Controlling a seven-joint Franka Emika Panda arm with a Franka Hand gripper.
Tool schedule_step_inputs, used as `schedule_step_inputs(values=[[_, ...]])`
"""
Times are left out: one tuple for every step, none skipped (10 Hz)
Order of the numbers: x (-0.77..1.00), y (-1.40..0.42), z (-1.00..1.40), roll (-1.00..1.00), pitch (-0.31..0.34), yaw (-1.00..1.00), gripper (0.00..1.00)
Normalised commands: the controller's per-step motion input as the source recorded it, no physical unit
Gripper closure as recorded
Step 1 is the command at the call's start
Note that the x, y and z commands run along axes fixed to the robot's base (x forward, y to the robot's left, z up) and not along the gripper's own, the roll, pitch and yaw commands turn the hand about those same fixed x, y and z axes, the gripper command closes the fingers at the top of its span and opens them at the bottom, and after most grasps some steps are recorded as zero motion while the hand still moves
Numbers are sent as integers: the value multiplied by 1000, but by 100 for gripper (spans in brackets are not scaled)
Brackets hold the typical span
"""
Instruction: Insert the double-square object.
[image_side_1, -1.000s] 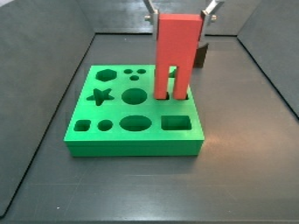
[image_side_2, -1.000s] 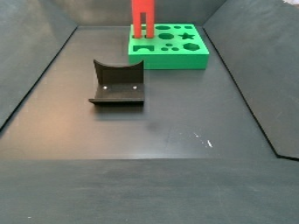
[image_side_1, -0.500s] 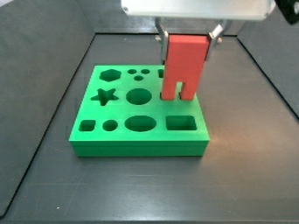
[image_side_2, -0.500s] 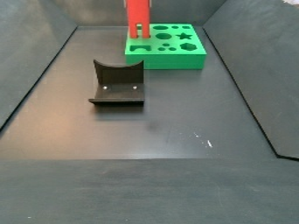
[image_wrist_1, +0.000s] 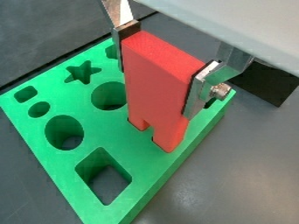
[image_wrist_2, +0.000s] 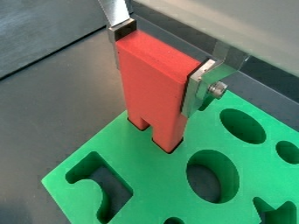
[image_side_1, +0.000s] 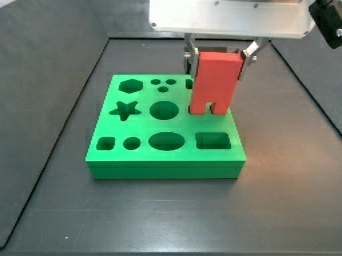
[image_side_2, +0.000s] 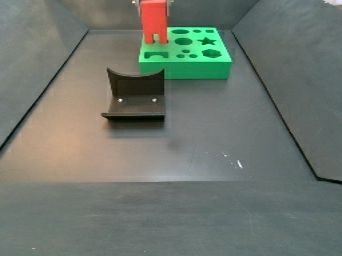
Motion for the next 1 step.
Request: schedule_step_inputs(values=[[0,0,0,0,0,0,100]])
